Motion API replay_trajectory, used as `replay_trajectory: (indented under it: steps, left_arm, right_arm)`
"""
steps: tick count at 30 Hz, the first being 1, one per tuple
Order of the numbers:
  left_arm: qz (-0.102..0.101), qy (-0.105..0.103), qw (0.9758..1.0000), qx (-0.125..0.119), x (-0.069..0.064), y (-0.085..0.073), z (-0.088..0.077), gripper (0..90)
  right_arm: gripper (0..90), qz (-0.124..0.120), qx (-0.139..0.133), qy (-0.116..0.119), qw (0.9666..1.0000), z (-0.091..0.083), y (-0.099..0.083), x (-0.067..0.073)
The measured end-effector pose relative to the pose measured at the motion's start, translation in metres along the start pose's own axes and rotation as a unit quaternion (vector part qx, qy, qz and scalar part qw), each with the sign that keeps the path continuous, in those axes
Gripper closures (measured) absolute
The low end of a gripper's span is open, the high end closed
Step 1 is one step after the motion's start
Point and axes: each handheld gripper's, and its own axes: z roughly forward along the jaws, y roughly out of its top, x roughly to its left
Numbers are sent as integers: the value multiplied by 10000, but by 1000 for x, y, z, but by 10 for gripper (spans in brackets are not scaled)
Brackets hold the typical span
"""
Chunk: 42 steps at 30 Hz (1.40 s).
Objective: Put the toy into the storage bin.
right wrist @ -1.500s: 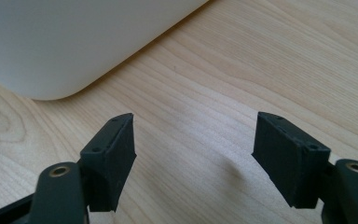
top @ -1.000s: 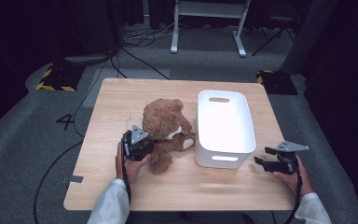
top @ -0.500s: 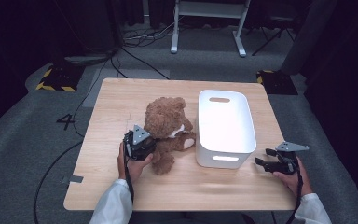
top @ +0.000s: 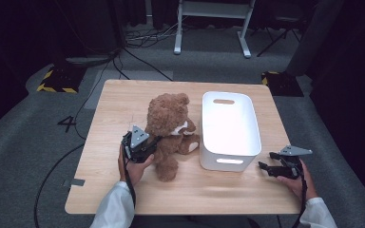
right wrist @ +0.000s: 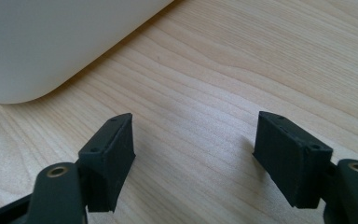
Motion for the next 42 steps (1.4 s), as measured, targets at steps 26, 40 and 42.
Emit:
replay_trajectory:
  steps: [26, 40, 42]
  left_arm:
    - [291, -55, 9983, -504, -3, 32, -13, 752]
    - [338, 2, 9968, -727, -2, 55, -20, 751]
    - [348, 9, 9965, -762, -2, 59, -22, 751]
  right_arm:
    - [283, -10, -24, -4, 10000, -1, -1, 1]
    - [281, -16, -35, -10, 10000, -1, -2, 1]
    - [281, -15, -35, -11, 10000, -1, -2, 1]
